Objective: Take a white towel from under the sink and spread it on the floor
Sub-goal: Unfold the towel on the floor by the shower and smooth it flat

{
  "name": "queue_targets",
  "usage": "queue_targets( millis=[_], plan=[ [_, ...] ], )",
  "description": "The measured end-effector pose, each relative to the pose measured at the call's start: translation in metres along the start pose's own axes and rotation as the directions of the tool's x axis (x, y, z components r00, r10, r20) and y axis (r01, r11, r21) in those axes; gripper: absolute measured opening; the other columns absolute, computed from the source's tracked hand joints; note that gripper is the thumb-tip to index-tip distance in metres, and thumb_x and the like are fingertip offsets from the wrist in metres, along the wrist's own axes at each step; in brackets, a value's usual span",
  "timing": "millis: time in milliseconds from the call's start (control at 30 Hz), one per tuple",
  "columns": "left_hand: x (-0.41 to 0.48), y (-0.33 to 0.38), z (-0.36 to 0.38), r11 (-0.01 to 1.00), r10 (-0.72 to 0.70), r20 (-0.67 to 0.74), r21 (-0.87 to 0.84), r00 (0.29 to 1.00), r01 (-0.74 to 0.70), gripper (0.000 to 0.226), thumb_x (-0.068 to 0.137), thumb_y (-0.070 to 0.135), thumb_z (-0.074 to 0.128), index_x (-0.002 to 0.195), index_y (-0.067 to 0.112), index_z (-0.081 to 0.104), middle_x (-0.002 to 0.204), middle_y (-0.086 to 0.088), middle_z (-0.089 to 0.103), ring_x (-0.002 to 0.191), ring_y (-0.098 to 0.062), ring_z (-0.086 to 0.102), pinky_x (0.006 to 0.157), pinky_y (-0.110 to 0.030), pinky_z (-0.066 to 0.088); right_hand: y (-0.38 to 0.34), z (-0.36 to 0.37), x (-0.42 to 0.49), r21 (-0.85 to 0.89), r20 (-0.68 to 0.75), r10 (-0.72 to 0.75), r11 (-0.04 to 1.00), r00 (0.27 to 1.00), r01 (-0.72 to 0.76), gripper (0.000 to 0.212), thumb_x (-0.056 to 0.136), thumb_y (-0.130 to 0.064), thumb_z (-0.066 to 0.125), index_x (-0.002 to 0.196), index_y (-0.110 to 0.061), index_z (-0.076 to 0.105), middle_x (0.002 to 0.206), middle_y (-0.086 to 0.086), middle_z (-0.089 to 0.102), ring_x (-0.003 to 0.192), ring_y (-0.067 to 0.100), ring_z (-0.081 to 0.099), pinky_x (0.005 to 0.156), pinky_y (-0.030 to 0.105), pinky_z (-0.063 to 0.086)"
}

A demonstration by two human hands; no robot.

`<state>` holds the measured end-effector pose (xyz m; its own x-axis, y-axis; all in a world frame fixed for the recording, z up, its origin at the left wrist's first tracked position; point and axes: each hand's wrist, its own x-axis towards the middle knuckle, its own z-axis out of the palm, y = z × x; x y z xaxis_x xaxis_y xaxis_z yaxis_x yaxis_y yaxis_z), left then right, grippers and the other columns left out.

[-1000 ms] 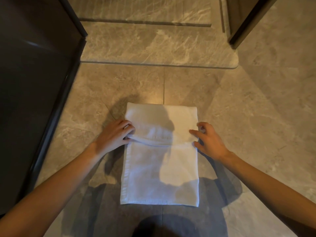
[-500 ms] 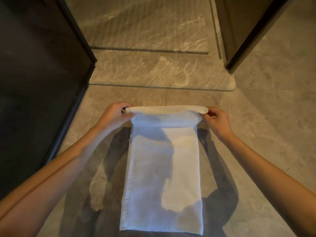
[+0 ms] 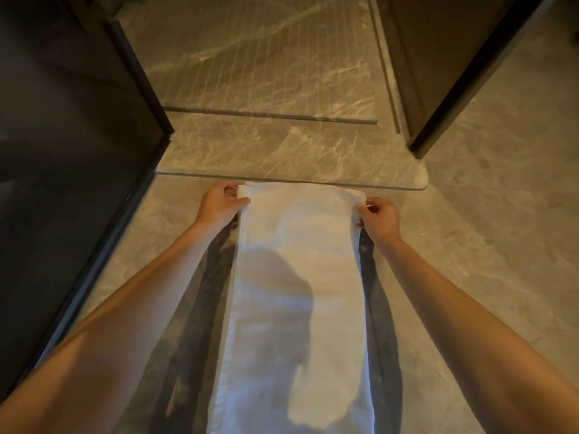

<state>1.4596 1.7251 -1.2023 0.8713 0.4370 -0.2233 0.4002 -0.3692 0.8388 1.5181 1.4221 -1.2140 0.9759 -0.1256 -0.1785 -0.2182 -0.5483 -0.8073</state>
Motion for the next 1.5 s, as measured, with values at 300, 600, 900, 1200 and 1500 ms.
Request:
queue_targets(
  millis=[300, 600, 900, 1200, 1500],
  plan=[
    [-0.044, -0.025, -0.021, 0.982, 0.019, 0.119, 0.185, 0.993, -0.041, 0.037, 0.079, 0.024, 0.072, 0.112, 0.013, 0.061, 0.104, 0.003, 0.06, 0.096, -0.011, 0.055, 0.081, -0.025, 0.044, -0.011, 0.014, -0.026, -0.01, 0.107, -0.064, 0.998, 0.992, 0.065, 0.017, 0.085, -0.021, 0.066, 0.1, -0.015, 0.061, 0.089, 0.007, 0.06, 0.076, 0.025, 0.062, 0.075, 0.046, 0.055],
    [-0.124, -0.068, -0.026, 0.976, -0.125, 0.262, 0.205, 0.957, 0.071, 0.036, 0.079, 0.02, 0.073, 0.112, 0.01, 0.061, 0.099, -0.001, 0.061, 0.092, -0.017, 0.06, 0.081, -0.027, 0.047, -0.052, 0.112, -0.08, 0.009, 0.362, -0.155, 0.987, 0.919, 0.163, 0.016, 0.085, -0.015, 0.063, 0.098, -0.009, 0.069, 0.091, 0.012, 0.069, 0.082, 0.021, 0.061, 0.081, 0.031, 0.049],
    [-0.151, -0.079, -0.015, 0.994, -0.094, 0.205, 0.068, 0.974, 0.082, 0.037, 0.081, 0.004, 0.067, 0.117, 0.005, 0.061, 0.098, -0.001, 0.062, 0.074, 0.004, 0.054, 0.062, -0.003, 0.044, -0.053, 0.167, -0.086, -0.103, 0.43, -0.062, 0.988, 0.9, 0.118, 0.025, 0.085, -0.023, 0.063, 0.103, -0.007, 0.069, 0.106, 0.01, 0.068, 0.1, 0.023, 0.06, 0.081, 0.025, 0.042],
    [-0.158, -0.081, -0.007, 0.999, -0.005, 0.216, -0.03, 0.976, 0.011, 0.024, 0.078, 0.006, 0.069, 0.092, 0.022, 0.057, 0.086, 0.001, 0.054, 0.074, -0.008, 0.052, 0.069, -0.015, 0.042, -0.066, 0.181, -0.082, -0.331, 0.424, -0.024, 0.926, 0.905, 0.18, 0.042, 0.077, -0.047, 0.07, 0.092, -0.013, 0.05, 0.092, 0.004, 0.056, 0.082, 0.022, 0.054, 0.062, 0.033, 0.04],
    [-0.174, -0.088, -0.018, 0.975, -0.216, 0.438, 0.053, 0.873, 0.215, 0.026, 0.074, 0.027, 0.074, 0.09, 0.007, 0.069, 0.085, -0.008, 0.073, 0.078, -0.018, 0.069, 0.073, -0.036, 0.054, -0.066, 0.156, -0.082, -0.095, 0.387, 0.057, 0.995, 0.92, -0.022, 0.017, 0.073, -0.01, 0.057, 0.07, 0.005, 0.065, 0.065, 0.009, 0.059, 0.068, 0.02, 0.058, 0.063, 0.029, 0.047]
  ],
)
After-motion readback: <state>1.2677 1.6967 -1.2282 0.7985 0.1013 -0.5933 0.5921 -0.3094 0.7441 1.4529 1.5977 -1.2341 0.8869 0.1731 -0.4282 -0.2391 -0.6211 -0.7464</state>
